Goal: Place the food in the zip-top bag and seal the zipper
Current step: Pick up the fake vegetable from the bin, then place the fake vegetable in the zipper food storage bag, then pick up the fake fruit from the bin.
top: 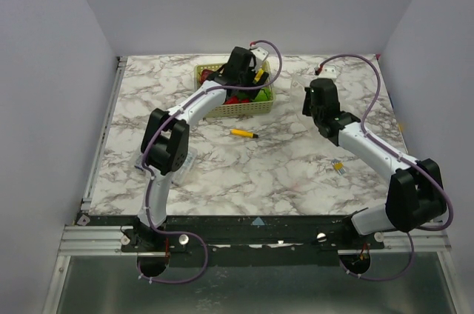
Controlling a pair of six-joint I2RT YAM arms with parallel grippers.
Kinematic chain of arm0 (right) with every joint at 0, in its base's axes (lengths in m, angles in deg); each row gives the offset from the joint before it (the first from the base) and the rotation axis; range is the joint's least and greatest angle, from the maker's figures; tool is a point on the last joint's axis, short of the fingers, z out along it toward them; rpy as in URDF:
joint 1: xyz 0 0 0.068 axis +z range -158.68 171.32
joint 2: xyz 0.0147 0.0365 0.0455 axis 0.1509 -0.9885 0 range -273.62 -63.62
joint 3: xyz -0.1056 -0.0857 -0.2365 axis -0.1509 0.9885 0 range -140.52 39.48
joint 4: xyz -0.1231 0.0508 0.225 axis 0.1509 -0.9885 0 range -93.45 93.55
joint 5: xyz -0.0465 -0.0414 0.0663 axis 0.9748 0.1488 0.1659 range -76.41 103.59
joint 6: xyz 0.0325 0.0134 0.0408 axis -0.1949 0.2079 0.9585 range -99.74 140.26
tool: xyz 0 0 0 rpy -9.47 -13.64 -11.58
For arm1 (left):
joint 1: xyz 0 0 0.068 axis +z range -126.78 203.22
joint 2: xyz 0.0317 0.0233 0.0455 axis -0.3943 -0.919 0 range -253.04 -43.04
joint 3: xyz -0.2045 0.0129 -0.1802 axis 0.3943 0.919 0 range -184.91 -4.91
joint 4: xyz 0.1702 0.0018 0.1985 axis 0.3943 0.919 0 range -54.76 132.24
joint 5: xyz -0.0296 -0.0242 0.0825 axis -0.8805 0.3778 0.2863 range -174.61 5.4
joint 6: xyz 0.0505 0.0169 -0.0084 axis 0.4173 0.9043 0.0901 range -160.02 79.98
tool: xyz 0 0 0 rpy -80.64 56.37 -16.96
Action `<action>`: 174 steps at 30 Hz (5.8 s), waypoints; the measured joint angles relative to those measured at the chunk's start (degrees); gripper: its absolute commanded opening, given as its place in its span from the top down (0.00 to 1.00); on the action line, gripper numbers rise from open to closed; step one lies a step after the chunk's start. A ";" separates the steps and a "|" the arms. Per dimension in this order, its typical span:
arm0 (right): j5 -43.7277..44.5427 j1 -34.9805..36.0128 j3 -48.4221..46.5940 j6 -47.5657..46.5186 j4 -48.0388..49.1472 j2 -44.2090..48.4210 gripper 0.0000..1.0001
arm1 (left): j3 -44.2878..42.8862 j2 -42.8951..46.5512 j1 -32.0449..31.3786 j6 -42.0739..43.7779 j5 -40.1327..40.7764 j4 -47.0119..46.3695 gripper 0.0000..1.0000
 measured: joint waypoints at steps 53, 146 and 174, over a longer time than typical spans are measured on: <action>-4.98 0.00 -0.61 21.20 -13.22 9.92 0.99 | 8.83 26.08 -0.17 -36.11 -27.76 -9.46 1.00; -9.49 0.00 4.48 31.76 -6.99 19.61 0.99 | 19.15 23.87 1.09 -40.54 -26.36 -17.51 0.28; -6.32 -0.02 3.30 29.38 -9.73 18.93 0.99 | -8.55 -5.07 -2.40 -36.52 -1.53 7.08 0.19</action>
